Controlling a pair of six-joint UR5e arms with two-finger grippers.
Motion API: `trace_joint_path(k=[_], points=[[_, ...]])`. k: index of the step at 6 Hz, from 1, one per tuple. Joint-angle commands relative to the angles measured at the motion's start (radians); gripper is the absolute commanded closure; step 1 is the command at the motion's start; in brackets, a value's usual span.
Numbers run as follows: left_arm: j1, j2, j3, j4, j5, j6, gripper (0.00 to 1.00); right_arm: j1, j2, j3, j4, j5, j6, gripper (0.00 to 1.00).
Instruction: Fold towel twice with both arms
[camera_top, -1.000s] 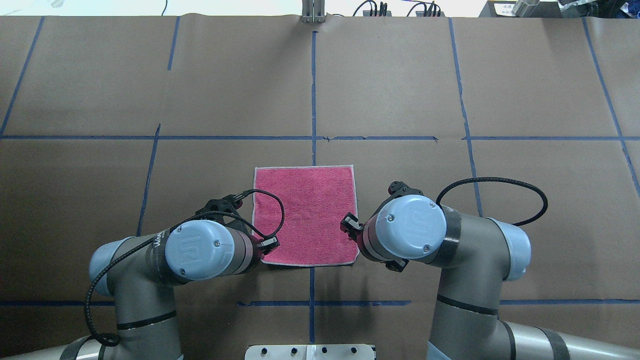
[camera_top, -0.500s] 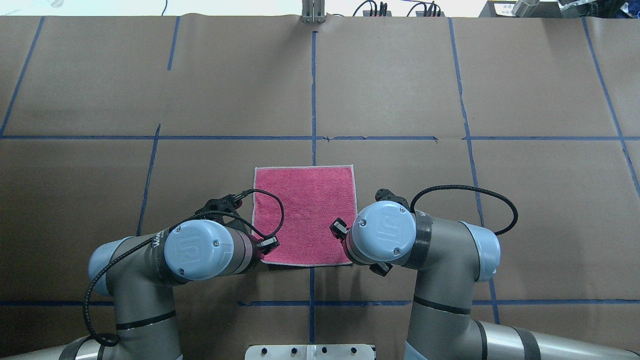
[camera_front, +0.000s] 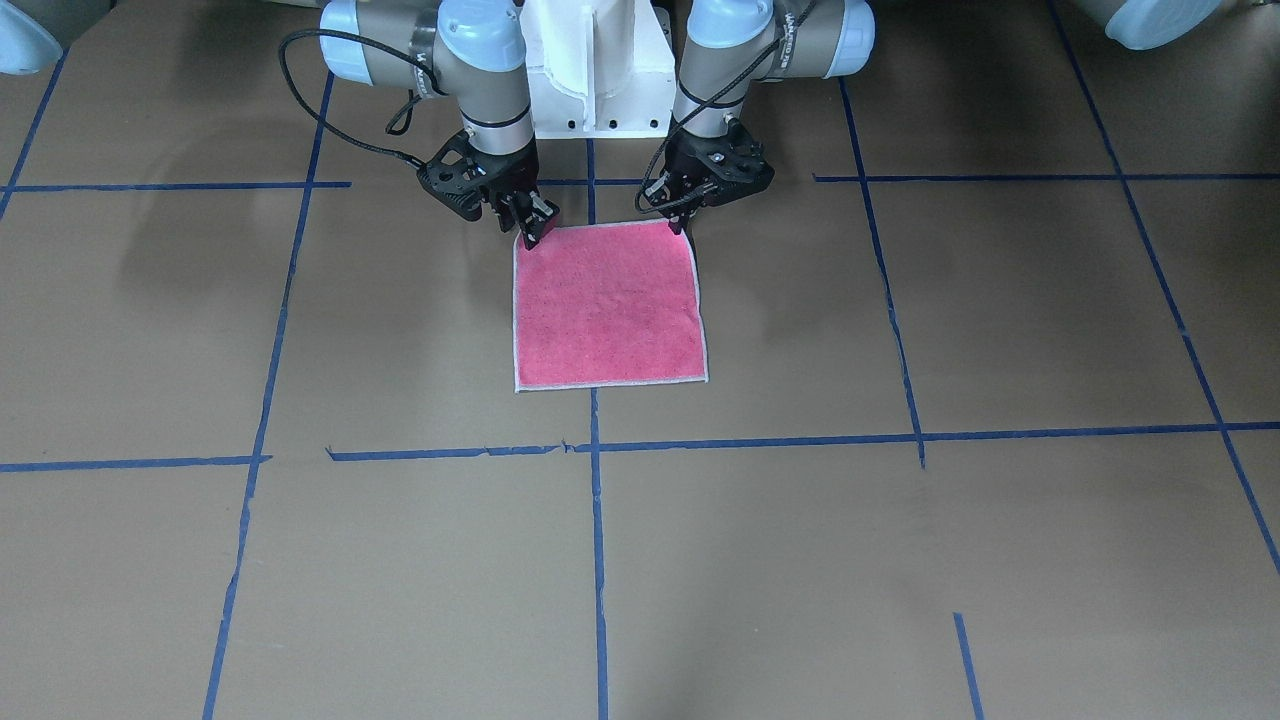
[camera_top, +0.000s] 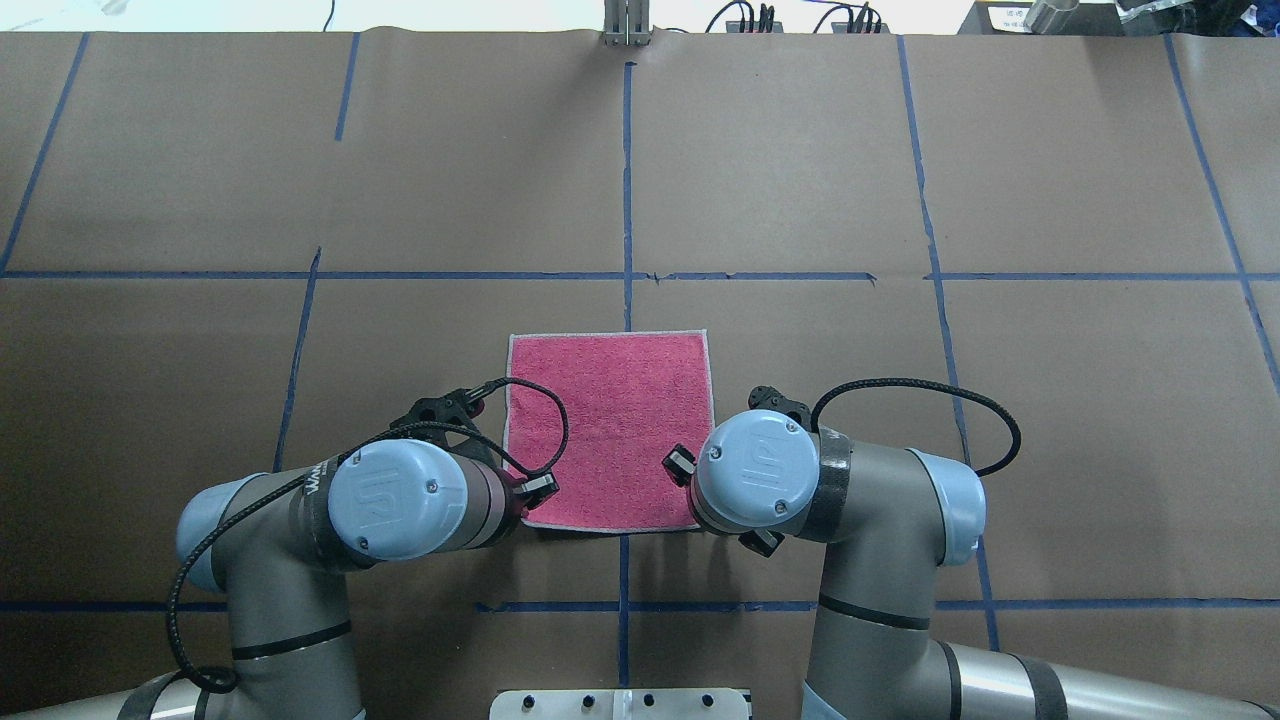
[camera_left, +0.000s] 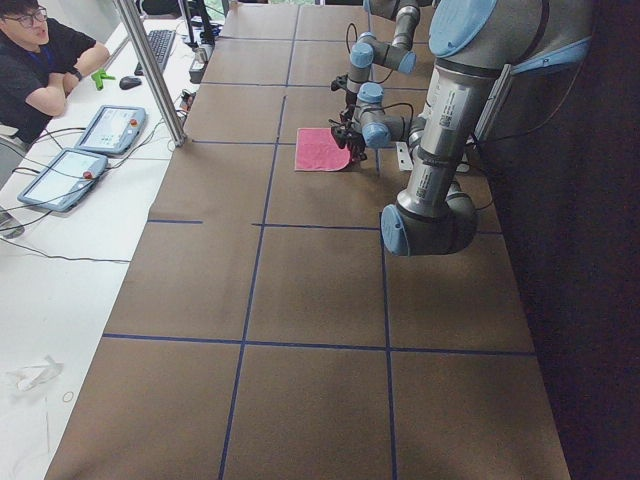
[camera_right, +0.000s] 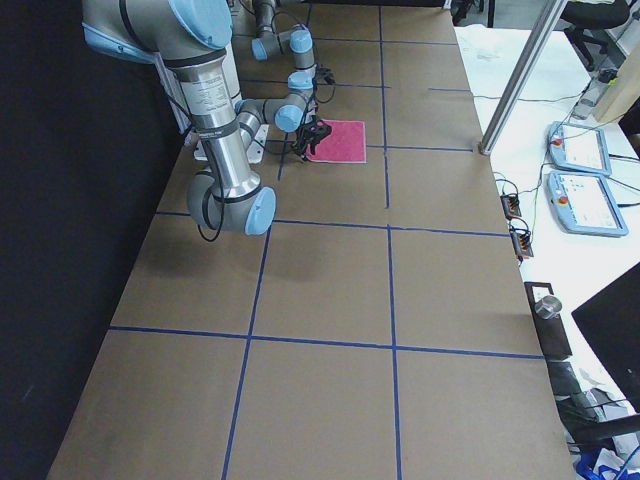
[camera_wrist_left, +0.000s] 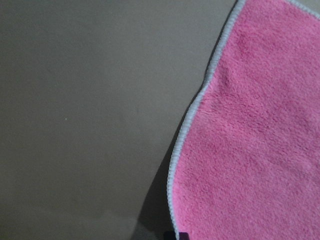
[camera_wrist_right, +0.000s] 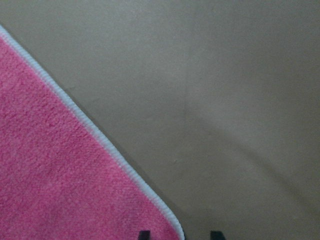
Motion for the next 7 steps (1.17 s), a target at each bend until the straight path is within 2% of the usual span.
trace_joint_path(k=[1,2,3,4,5,6,7], points=[[0.000,0.000,0.000,0.000,0.000,0.000,1.00,-0.003,0.003,-0.006,-0.001,-0.004,0.004,0.89],[0.000,0.000,0.000,0.000,0.000,0.000,1.00,-0.009,0.000,-0.005,-0.001,-0.004,0.004,0.90],[0.000,0.000,0.000,0.000,0.000,0.000,1.00,-0.013,0.003,-0.001,-0.003,-0.004,0.004,0.99],[-0.002,-0.003,0.000,0.000,-0.002,0.000,1.00,-0.010,0.000,0.025,-0.005,-0.001,0.004,1.00],[-0.039,-0.012,-0.014,0.006,-0.049,0.002,1.00,0.010,-0.011,0.112,-0.064,0.008,-0.002,1.00],[-0.082,-0.011,-0.058,0.011,-0.122,0.000,1.00,0.013,-0.008,0.211,-0.174,0.010,-0.004,1.00],[-0.100,-0.015,-0.096,0.040,-0.145,0.000,1.00,0.021,-0.011,0.265,-0.205,0.011,-0.004,1.00]])
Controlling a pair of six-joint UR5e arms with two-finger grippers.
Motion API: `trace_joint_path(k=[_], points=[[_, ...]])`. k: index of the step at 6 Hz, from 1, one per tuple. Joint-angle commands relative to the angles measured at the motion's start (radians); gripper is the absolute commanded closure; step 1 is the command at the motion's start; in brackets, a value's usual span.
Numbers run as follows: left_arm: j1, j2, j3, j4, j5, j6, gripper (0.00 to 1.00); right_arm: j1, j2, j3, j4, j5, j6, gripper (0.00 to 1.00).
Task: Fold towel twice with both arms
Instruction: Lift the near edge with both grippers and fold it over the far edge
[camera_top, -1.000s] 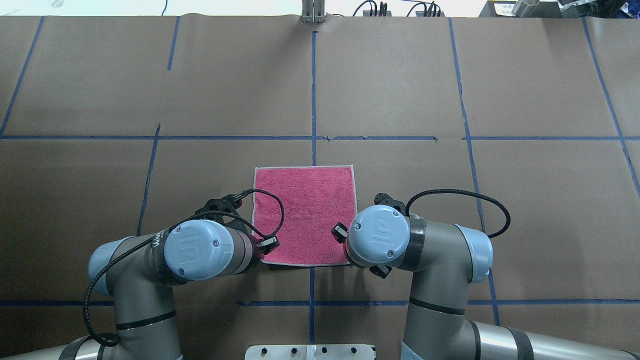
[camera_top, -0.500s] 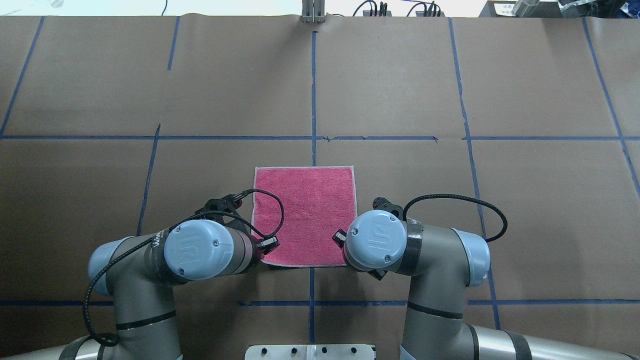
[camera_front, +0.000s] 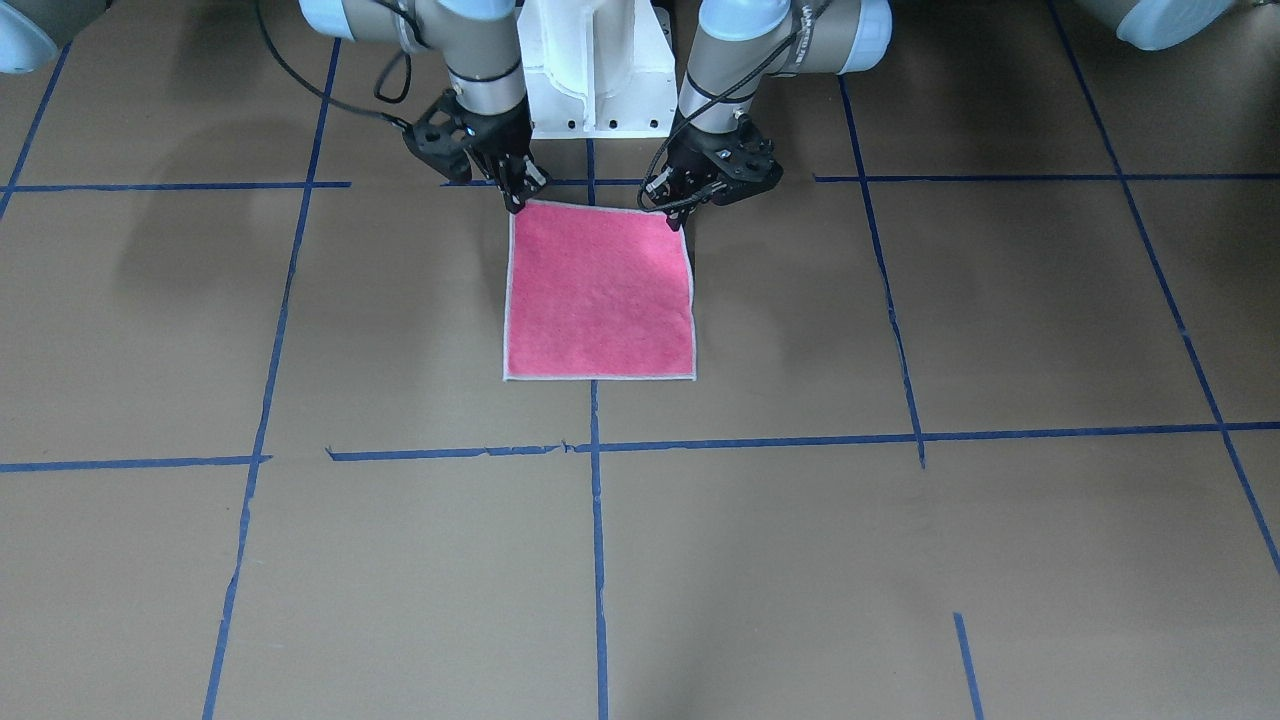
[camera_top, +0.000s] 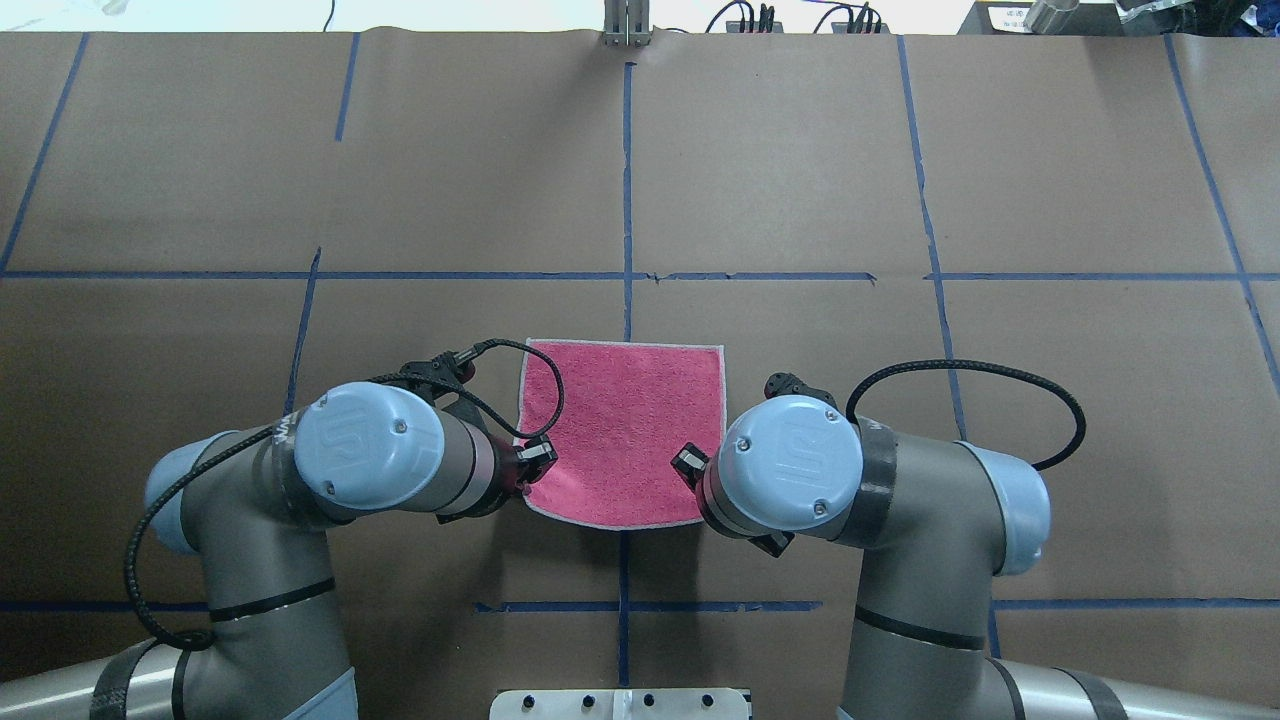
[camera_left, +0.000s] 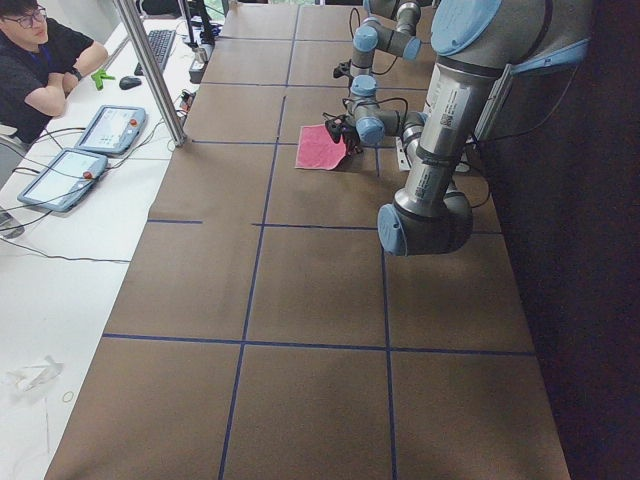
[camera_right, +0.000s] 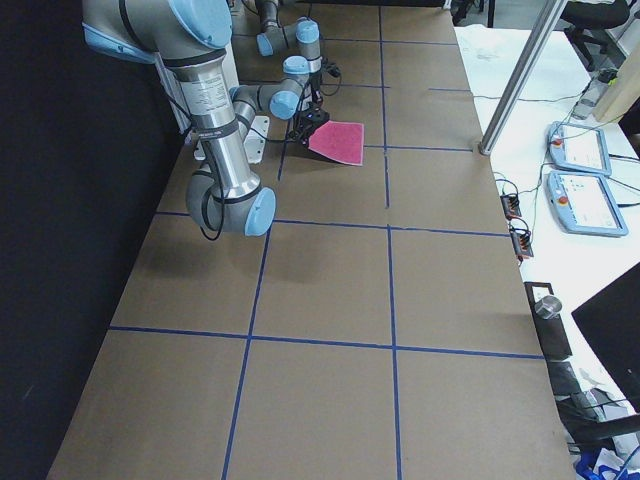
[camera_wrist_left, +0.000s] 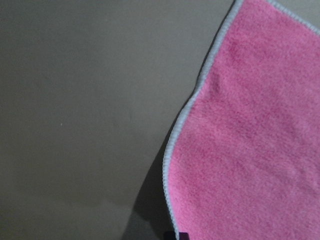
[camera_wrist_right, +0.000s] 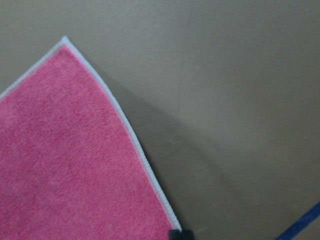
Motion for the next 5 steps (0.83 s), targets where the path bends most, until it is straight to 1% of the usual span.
trace_joint_path(k=[1,2,3,4,5], points=[[-0.033,-0.037,-0.045,0.064,-0.037,0.000,1.00,0.013,-0.004,0.064,-0.051,0.001,-0.002,1.00],[-0.034,-0.042,-0.036,0.067,-0.032,0.001,1.00,0.017,-0.022,0.058,-0.050,-0.001,-0.024,1.00],[-0.051,-0.058,-0.007,0.069,-0.026,0.054,1.00,0.042,-0.016,0.041,-0.050,-0.001,-0.074,1.00],[-0.077,-0.098,0.074,0.058,-0.026,0.067,1.00,0.070,-0.008,-0.005,-0.037,0.000,-0.076,1.00],[-0.094,-0.121,0.125,0.052,-0.026,0.096,1.00,0.092,0.007,-0.052,-0.019,0.001,-0.096,1.00]])
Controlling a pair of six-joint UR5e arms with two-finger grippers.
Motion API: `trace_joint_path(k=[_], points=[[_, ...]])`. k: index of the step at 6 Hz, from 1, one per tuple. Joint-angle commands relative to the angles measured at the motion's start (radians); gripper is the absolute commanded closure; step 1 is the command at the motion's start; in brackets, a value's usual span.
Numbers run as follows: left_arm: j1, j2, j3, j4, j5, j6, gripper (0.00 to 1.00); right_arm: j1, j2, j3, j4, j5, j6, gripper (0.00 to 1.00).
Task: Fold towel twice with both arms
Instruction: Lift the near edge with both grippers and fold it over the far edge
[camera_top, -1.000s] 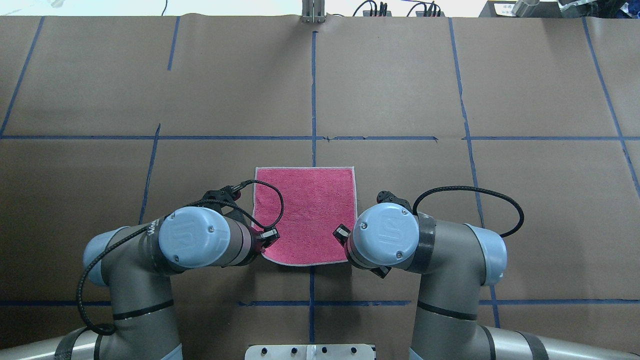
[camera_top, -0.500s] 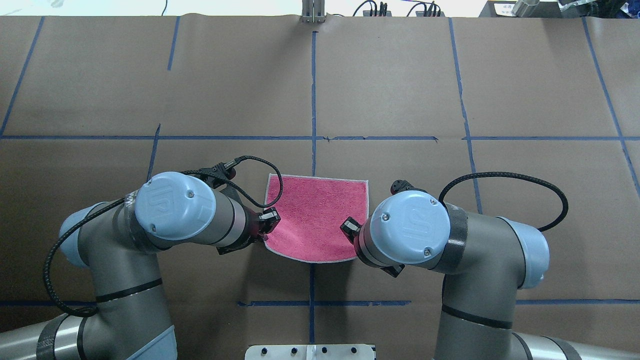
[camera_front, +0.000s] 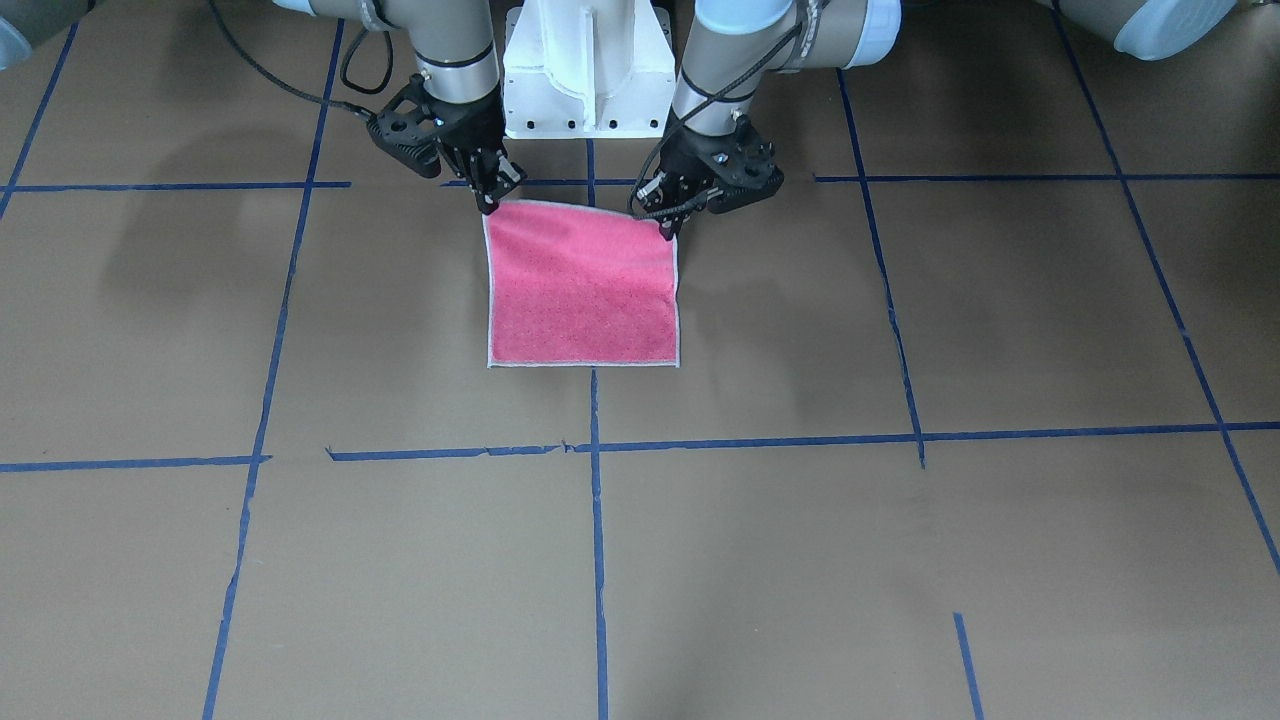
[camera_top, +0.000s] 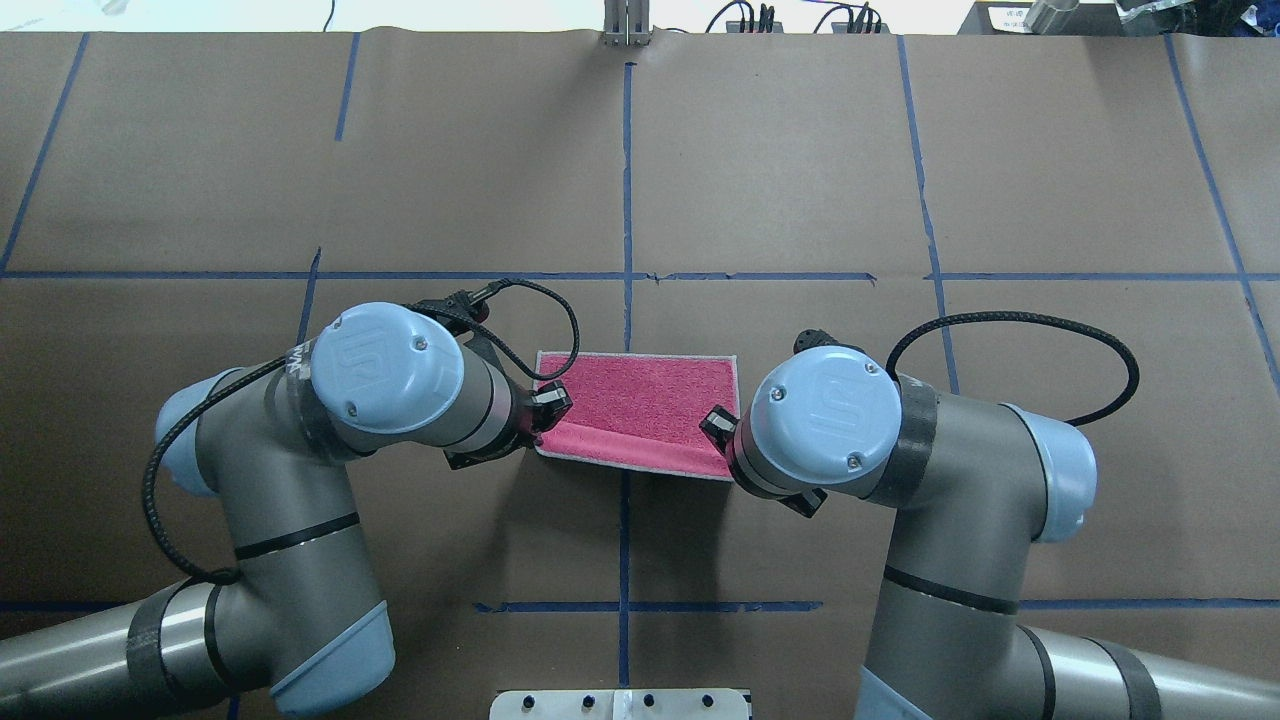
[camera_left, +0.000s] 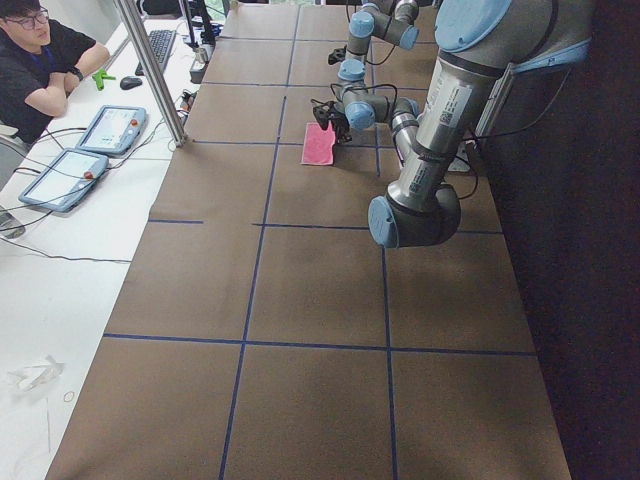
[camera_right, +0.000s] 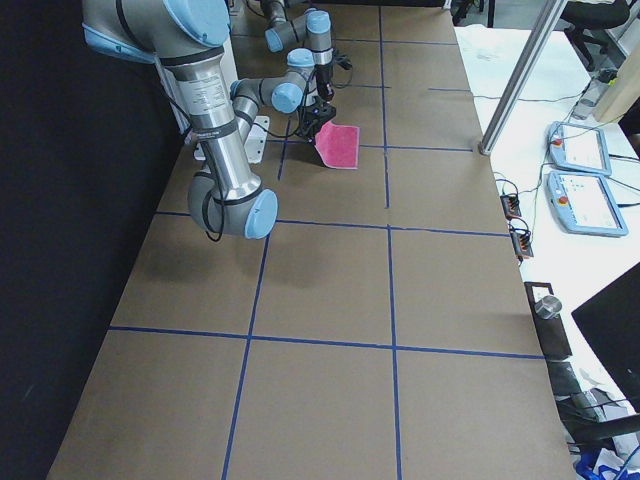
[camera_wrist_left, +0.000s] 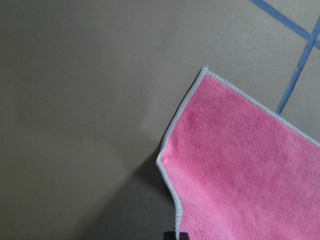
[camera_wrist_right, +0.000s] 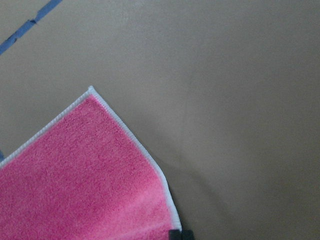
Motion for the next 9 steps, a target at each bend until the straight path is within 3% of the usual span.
trace_joint_path(k=[1,4,5,6,7,8,9], points=[[-0.026,-0.045,0.095,-0.008,0.000,0.038,1.00,0.048,0.013,-0.078,0.042,0.000,-0.033,1.00],[-0.048,-0.101,0.177,-0.010,0.000,0.059,1.00,0.100,0.114,-0.264,0.114,0.013,-0.046,0.99],[-0.056,-0.124,0.218,-0.010,0.002,0.059,0.86,0.121,0.112,-0.271,0.114,0.029,-0.094,0.86],[-0.095,-0.149,0.279,-0.038,0.000,0.107,0.29,0.129,0.122,-0.315,0.116,0.034,-0.136,0.10],[-0.153,-0.181,0.342,-0.045,-0.001,0.194,0.16,0.163,0.166,-0.381,0.116,0.036,-0.156,0.00],[-0.187,-0.186,0.347,-0.045,-0.010,0.256,0.04,0.193,0.183,-0.403,0.116,0.063,-0.223,0.00],[-0.188,-0.184,0.341,-0.045,-0.066,0.279,0.00,0.248,0.181,-0.400,0.113,0.192,-0.309,0.00]])
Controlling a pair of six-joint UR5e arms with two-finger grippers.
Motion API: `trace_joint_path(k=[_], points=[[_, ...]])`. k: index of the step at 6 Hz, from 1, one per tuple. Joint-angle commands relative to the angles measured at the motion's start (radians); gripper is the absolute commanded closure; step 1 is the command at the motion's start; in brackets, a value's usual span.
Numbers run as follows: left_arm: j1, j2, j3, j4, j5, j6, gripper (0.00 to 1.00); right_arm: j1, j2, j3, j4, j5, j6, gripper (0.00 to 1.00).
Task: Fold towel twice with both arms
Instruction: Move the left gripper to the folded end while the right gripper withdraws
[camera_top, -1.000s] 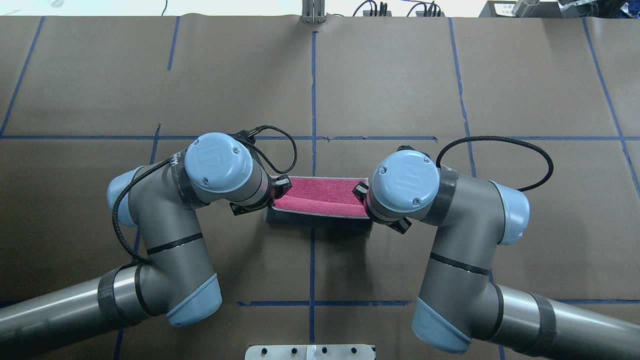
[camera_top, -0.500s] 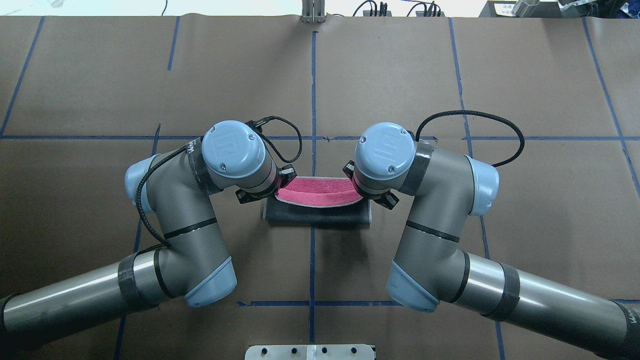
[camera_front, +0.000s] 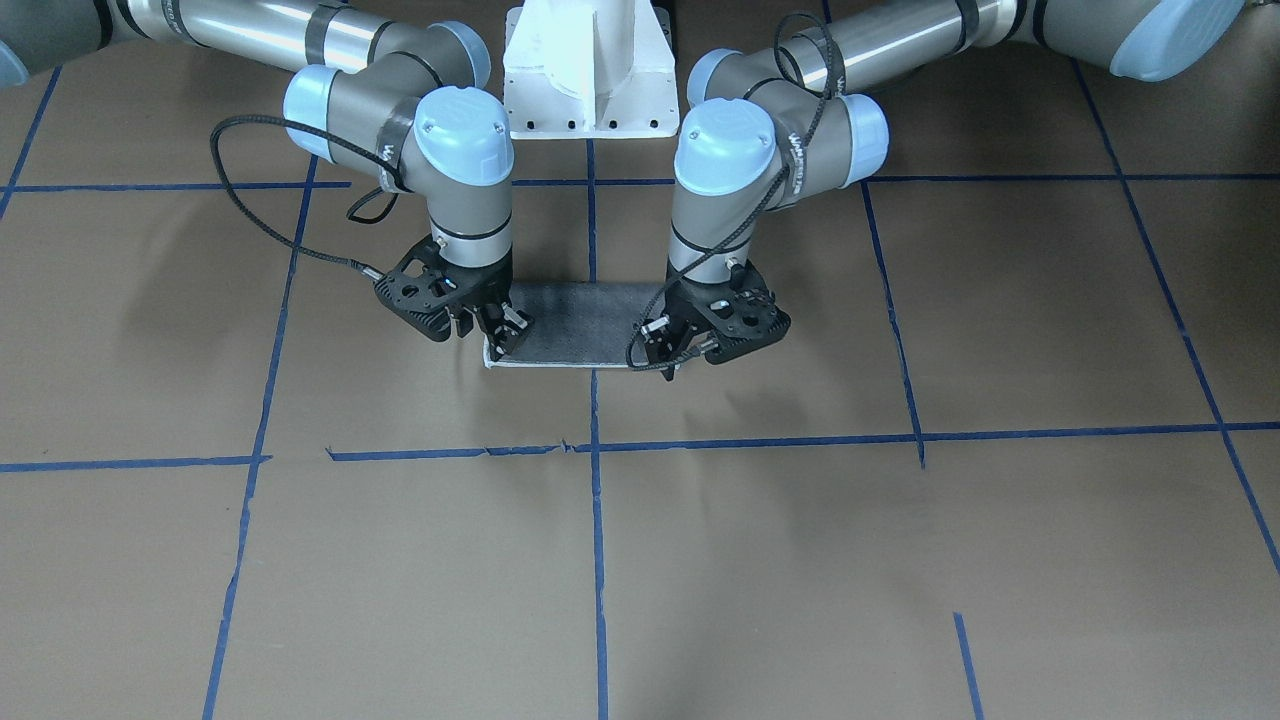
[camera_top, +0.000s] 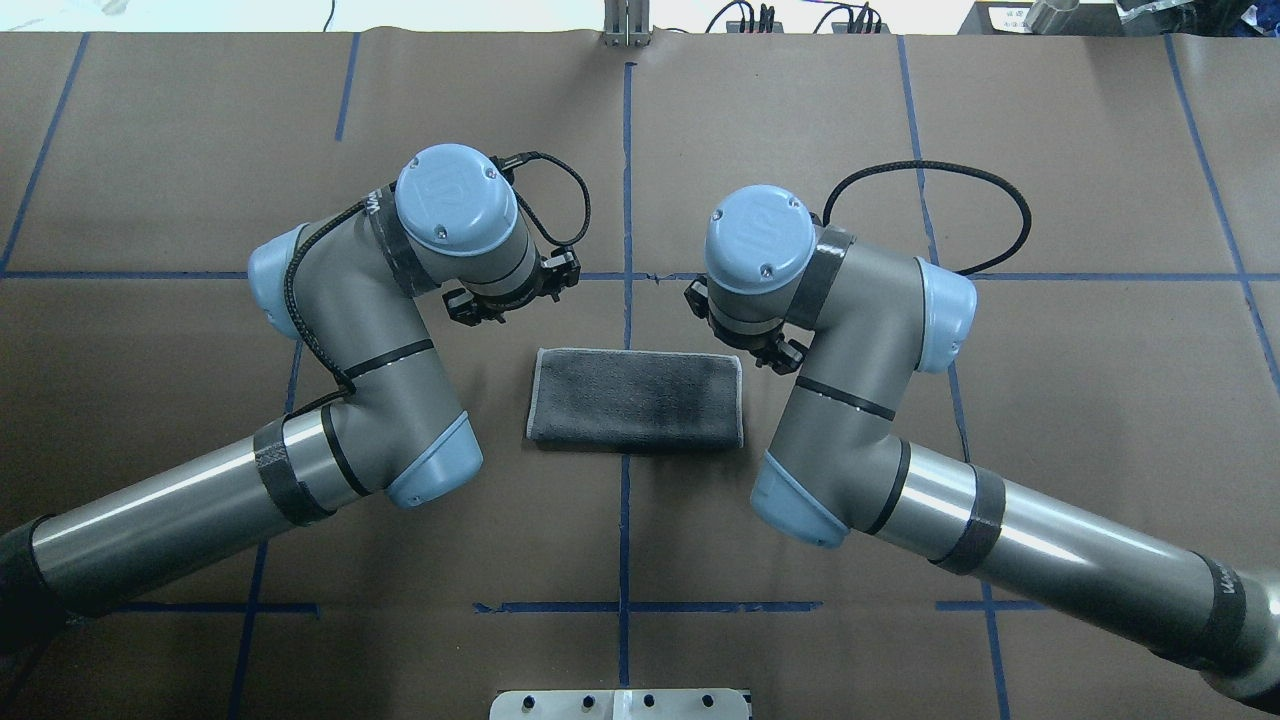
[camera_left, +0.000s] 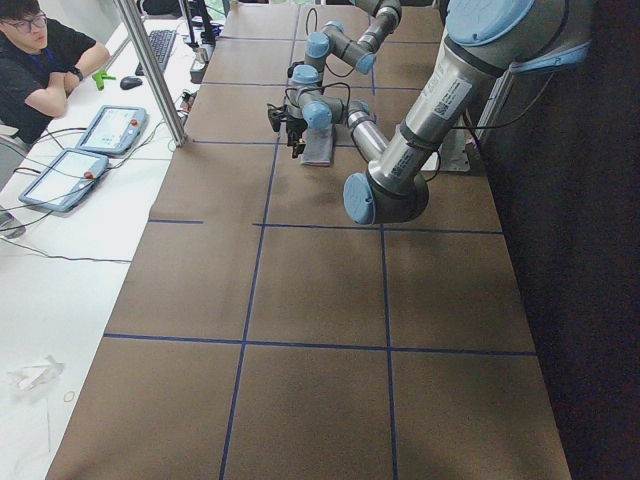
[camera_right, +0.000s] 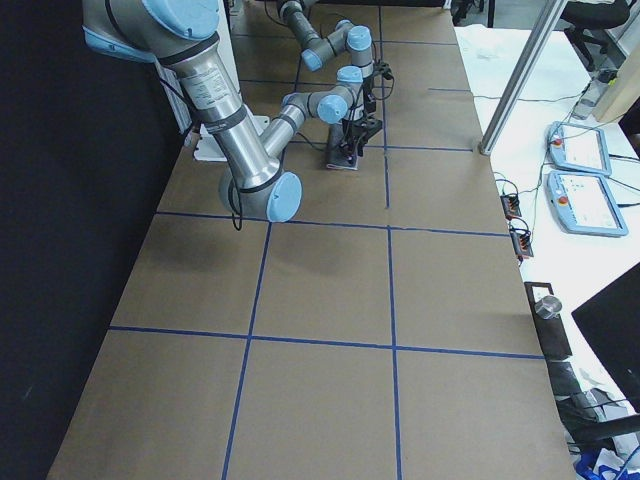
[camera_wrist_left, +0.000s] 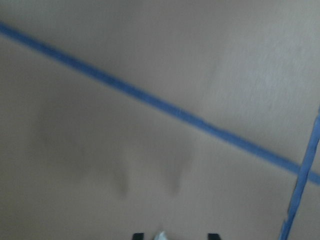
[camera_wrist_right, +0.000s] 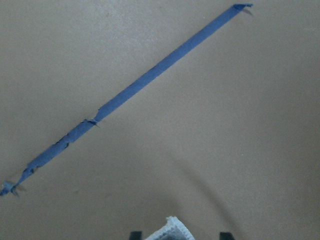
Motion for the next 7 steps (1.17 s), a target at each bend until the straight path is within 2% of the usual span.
trace_joint_path(k=[1,2,3,4,5,6,7], points=[[-0.005,0.022,-0.034,-0.009,-0.113,0.088,0.00,0.090,-0.003,0.004,-0.004,0.169,-0.167,0.00],[0.015,0.107,-0.103,-0.077,-0.113,0.116,0.00,0.119,-0.044,0.047,-0.005,0.197,-0.277,0.00],[0.061,0.161,-0.128,-0.147,-0.095,0.107,0.00,0.156,-0.121,0.122,-0.007,0.249,-0.383,0.00],[0.102,0.168,-0.133,-0.151,-0.019,0.100,0.01,0.177,-0.170,0.176,-0.010,0.273,-0.459,0.00],[0.136,0.180,-0.131,-0.165,-0.015,0.034,0.10,0.178,-0.189,0.194,-0.010,0.274,-0.461,0.00],[0.151,0.186,-0.130,-0.202,-0.014,-0.022,0.25,0.178,-0.189,0.195,-0.010,0.272,-0.461,0.00],[0.168,0.188,-0.124,-0.203,-0.014,-0.038,0.32,0.178,-0.190,0.196,-0.008,0.271,-0.461,0.00]])
